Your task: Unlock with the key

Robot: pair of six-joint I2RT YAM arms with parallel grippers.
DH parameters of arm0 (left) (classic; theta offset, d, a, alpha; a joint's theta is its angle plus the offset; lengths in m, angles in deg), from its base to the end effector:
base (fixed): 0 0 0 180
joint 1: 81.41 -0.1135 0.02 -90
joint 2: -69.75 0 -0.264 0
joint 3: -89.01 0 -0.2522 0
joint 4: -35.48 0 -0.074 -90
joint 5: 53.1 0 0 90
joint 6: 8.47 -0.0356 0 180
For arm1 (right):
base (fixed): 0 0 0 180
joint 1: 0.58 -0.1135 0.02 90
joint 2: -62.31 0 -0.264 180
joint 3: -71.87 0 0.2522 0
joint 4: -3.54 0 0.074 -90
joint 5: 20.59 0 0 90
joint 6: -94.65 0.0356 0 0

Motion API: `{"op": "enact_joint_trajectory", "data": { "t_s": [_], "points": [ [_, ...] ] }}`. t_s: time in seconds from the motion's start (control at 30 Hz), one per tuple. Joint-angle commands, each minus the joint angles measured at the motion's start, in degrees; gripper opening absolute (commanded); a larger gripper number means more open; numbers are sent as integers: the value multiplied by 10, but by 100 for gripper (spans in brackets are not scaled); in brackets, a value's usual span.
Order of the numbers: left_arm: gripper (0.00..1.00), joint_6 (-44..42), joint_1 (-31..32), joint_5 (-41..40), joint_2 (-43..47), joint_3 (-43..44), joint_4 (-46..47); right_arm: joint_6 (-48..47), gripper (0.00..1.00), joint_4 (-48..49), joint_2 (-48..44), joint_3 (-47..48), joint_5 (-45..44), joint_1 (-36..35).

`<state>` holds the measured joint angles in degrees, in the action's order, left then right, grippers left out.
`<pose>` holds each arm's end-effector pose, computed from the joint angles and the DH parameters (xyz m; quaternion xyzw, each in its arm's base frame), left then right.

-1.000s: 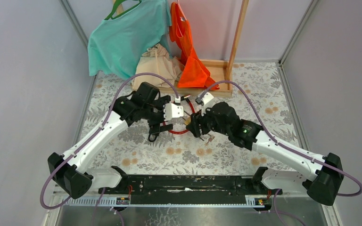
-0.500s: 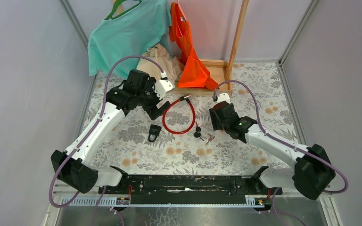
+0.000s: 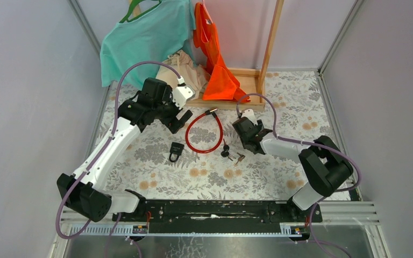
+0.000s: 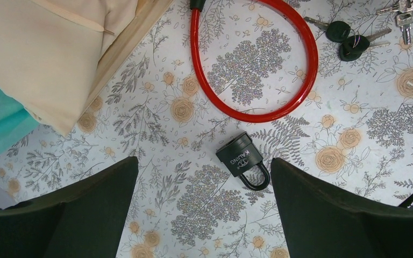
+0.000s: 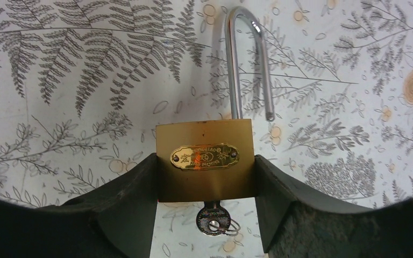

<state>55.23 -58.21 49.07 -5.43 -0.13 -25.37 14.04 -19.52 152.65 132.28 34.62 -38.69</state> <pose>0.2470 -0.1140 0.3597 0.4216 0.8179 -0.0877 0.3817 0.2504 0.1706 0.1692 -0.1325 0.9002 -0.1375 0.3914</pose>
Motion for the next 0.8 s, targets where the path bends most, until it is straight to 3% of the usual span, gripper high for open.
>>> {"op": "enact_joint_trajectory", "data": {
  "t_s": [0.0, 0.27, 0.4, 0.43, 0.47, 0.63, 0.77],
  "points": [
    [100, 13, -3, -1, 8, -8, 32, 17, 0, 52, 23, 40, 7, 8],
    [100, 13, -3, 4, 3, -2, 17, 50, 0, 58, 68, 44, 52, 22],
    [100, 12, -3, 10, 4, 3, 10, 59, 46, 72, 73, 35, 63, 36],
    [100, 13, -3, 12, 5, 3, 10, 58, 63, 69, 74, 39, 67, 38],
    [100, 14, -3, 16, 6, 4, 10, 59, 71, 63, 74, 44, 70, 38],
    [100, 19, -3, 21, 6, 5, 10, 55, 87, 52, 54, 60, 90, 38],
    [100, 17, -4, 24, 13, 5, 11, 50, 92, 41, 11, 64, 100, 38]
  ]
}}
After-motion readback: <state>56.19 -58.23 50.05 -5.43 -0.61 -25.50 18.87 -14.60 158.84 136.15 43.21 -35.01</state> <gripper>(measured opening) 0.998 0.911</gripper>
